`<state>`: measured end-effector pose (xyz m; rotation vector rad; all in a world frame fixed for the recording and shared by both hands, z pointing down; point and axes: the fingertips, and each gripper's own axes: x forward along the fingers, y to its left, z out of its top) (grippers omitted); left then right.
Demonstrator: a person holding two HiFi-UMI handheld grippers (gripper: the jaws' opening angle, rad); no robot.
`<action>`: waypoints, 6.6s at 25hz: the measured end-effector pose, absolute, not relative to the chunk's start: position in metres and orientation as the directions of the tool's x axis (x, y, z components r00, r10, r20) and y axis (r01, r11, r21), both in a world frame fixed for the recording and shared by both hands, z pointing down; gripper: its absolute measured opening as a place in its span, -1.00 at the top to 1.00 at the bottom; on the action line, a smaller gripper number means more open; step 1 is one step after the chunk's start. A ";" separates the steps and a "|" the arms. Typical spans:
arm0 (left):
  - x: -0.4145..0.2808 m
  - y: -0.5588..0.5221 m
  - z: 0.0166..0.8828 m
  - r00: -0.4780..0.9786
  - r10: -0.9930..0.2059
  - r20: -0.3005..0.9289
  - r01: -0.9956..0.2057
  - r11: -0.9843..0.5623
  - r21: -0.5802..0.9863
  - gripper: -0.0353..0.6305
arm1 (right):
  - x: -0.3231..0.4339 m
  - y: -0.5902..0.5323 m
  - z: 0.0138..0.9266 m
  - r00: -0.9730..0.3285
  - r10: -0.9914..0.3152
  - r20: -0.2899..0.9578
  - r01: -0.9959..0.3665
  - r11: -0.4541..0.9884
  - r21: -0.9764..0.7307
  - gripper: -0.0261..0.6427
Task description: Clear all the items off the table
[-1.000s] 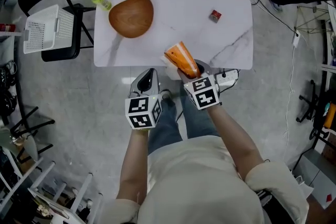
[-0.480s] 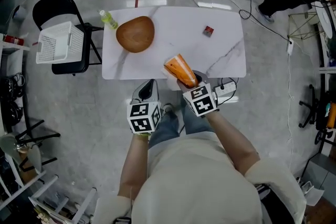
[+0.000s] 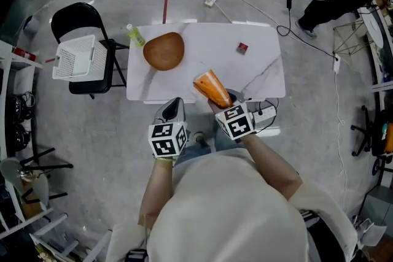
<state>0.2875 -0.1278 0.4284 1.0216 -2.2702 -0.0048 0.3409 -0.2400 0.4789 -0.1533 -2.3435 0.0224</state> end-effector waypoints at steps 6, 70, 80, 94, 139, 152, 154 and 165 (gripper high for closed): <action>0.294 -0.118 0.418 -0.496 -0.681 0.538 -0.689 0.687 0.233 0.87 | 0.346 -0.231 0.460 -0.726 0.115 0.678 0.108 0.993 -0.053 0.26; 0.062 0.103 0.394 -0.722 -0.438 0.535 -0.390 0.897 0.208 0.87 | 0.066 -0.014 0.425 -0.652 0.452 0.609 0.501 0.859 -0.101 0.26; 0.010 0.130 0.387 -0.742 -0.410 0.531 -0.370 0.910 0.186 0.87 | 0.010 0.014 0.426 -0.636 0.483 0.602 0.524 0.843 -0.123 0.26; -0.017 0.178 0.392 -0.786 -0.304 0.538 -0.250 0.953 0.173 0.87 | -0.025 0.045 0.421 -0.589 0.551 0.592 0.604 0.786 -0.130 0.26; -0.205 0.294 0.406 -0.752 -0.351 0.558 -0.272 0.936 0.223 0.87 | -0.177 0.149 0.437 -0.589 0.468 0.658 0.540 0.835 -0.111 0.26; -0.255 0.341 0.427 -0.692 -0.388 0.608 -0.298 0.922 0.249 0.87 | -0.228 0.203 0.461 -0.555 0.441 0.705 0.505 0.853 -0.136 0.26; -0.264 0.344 0.431 -0.684 -0.394 0.614 -0.306 0.919 0.249 0.87 | -0.235 0.210 0.467 -0.548 0.439 0.712 0.504 0.853 -0.138 0.26; -0.291 0.367 0.466 -0.634 -0.419 0.650 -0.322 0.907 0.271 0.87 | -0.257 0.246 0.513 -0.495 0.420 0.761 0.497 0.855 -0.148 0.26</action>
